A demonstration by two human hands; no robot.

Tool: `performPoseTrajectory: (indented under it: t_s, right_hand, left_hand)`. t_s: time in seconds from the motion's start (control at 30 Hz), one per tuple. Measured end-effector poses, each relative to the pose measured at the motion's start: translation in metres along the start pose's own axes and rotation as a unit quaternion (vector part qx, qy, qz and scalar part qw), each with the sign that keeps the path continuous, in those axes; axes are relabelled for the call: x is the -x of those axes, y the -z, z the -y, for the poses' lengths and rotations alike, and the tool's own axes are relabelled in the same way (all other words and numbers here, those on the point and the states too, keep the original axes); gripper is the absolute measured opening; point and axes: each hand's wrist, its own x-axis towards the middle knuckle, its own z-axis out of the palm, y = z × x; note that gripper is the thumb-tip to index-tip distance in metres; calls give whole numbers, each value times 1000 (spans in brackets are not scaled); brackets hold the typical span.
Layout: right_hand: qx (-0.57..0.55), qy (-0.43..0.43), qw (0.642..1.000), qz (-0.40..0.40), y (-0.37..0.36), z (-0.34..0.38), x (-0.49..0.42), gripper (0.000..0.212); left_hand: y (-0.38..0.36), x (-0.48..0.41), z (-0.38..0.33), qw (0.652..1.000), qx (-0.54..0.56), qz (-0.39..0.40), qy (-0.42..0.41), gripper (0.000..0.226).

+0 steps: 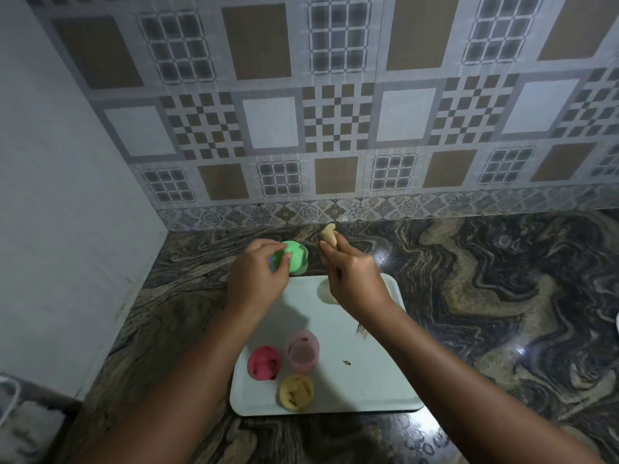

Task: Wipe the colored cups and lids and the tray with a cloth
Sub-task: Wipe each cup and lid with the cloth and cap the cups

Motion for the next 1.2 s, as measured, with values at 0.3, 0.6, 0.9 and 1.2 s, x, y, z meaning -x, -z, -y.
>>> performPoseTrajectory:
  t_s: [0.3, 0.6, 0.9, 1.2]
  right_hand:
    - [58, -75, 990, 108, -51, -44, -53, 20]
    - [10, -123, 988, 89, -73, -65, -67, 25]
    - [8, -160, 985, 66, -78, -75, -62, 18]
    - [-28, -169, 985, 27, -65, -71, -56, 23]
  left_hand:
    - [-55, -48, 32, 987, -120, 86, 65, 25]
    - [-87, -68, 49, 973, -176, 132, 66, 25]
    - [-96, -79, 54, 960, -230, 156, 25, 29]
    - [-98, -80, 60, 957, -228, 173, 45, 29]
